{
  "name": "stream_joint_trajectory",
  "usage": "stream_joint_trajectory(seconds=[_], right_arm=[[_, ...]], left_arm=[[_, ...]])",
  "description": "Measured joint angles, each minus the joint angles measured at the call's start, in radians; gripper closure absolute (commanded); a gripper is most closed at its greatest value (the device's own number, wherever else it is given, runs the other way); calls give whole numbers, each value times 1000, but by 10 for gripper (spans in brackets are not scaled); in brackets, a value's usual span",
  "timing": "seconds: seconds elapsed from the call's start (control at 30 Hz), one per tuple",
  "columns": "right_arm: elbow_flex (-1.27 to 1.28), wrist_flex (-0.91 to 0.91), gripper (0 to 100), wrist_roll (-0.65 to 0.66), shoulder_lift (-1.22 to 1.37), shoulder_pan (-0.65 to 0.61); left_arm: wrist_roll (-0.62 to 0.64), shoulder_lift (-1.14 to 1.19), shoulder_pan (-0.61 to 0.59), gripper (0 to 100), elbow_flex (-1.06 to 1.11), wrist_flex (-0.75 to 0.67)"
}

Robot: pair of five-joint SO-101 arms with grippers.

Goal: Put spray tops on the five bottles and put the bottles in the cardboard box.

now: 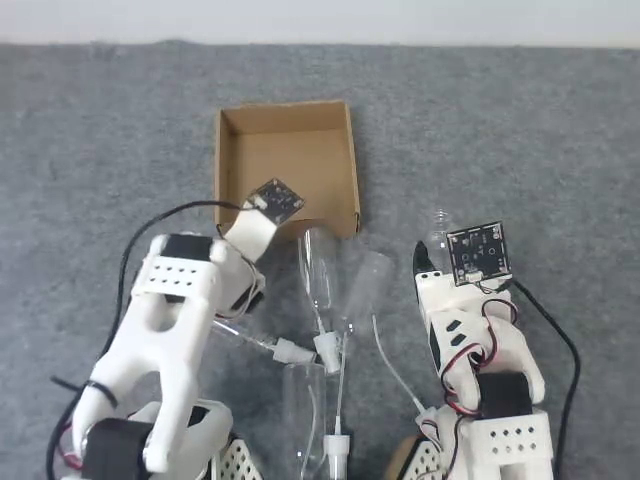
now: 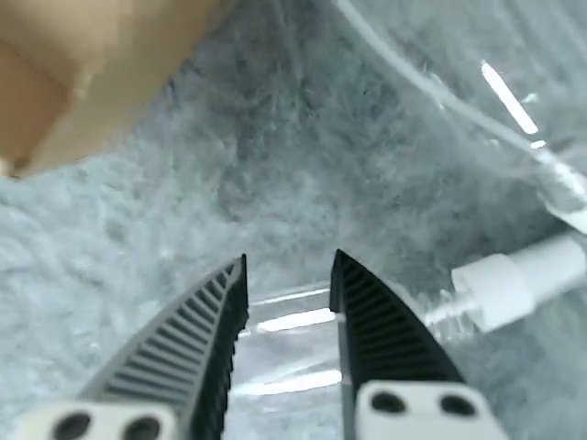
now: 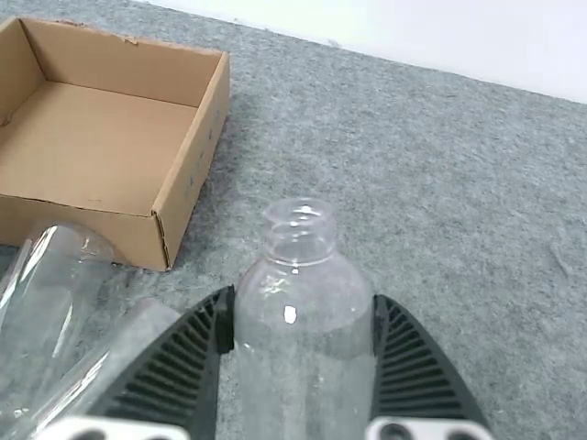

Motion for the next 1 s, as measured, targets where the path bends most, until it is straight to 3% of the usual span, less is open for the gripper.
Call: stream_joint_trajectory(seconds=[0.4,0.67,1.0], right_arm=[[0,0,908,0,0,0],[0,0,908,0,0,6],[0,0,908,0,-2,6]], left_arm=[[-158,0,6,819,-173,236],[-193,0,129,819,-173,339],[-252,0,269,819,-123,345]])
